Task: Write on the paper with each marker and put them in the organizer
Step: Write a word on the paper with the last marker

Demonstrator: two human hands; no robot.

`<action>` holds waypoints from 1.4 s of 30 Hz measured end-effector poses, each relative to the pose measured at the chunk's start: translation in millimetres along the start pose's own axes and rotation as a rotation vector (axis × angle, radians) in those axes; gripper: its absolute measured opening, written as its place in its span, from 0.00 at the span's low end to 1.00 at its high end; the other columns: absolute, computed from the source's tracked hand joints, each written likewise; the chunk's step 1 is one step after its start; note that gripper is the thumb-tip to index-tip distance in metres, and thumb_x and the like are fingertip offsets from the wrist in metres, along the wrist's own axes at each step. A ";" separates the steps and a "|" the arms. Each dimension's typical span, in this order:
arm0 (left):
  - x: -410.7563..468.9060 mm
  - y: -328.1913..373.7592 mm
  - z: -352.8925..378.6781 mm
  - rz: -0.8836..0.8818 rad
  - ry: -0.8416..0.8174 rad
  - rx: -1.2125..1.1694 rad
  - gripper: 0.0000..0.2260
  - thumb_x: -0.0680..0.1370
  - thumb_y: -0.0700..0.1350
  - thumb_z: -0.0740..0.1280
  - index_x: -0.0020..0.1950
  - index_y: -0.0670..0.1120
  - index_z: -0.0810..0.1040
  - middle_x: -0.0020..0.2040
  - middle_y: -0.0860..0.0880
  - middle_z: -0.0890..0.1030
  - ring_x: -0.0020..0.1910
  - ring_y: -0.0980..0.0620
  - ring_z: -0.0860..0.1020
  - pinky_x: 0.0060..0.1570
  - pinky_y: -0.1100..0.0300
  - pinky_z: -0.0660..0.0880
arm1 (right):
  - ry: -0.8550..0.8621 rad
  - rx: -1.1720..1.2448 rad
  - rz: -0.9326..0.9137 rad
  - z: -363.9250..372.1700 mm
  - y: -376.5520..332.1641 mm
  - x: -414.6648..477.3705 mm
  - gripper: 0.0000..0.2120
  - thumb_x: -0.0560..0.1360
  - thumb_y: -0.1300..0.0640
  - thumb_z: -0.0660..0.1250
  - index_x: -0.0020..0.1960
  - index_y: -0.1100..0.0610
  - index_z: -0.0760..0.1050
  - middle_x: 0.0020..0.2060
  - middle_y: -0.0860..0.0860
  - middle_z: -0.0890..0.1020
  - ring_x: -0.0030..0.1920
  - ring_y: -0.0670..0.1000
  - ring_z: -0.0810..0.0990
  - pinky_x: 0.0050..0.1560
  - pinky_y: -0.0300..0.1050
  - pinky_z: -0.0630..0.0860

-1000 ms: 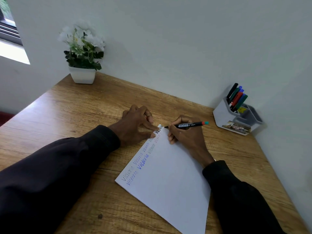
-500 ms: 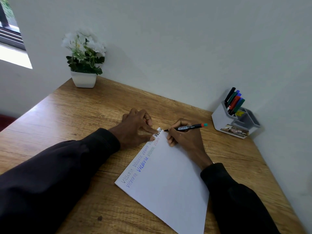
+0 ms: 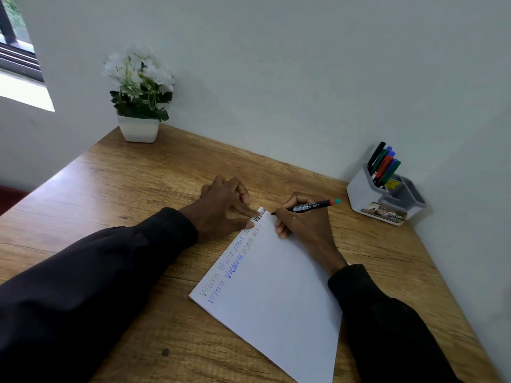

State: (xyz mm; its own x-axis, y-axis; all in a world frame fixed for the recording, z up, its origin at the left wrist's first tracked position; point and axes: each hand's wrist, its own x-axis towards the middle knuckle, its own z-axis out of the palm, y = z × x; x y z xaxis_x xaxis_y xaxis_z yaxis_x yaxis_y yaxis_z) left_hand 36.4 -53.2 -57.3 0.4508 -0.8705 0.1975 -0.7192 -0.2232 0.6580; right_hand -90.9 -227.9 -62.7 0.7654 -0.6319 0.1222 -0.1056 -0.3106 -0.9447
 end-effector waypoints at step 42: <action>-7.2 14.3 -23.1 0.014 0.258 -0.415 0.04 0.75 0.38 0.71 0.49 0.42 0.85 0.43 0.46 0.86 0.43 0.57 0.82 0.43 0.74 0.74 | -0.111 0.418 -0.105 -36.5 -35.1 -39.9 0.03 0.78 0.68 0.70 0.49 0.68 0.83 0.45 0.68 0.86 0.39 0.61 0.88 0.39 0.46 0.84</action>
State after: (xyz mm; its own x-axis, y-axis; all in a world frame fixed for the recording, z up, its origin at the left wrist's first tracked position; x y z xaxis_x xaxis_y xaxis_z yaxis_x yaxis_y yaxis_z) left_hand 35.1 -40.0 -32.6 0.5968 -0.7233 0.3473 -0.4784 0.0268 0.8777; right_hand -140.9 -217.7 -23.3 0.8244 -0.5247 0.2125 0.2247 -0.0413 -0.9736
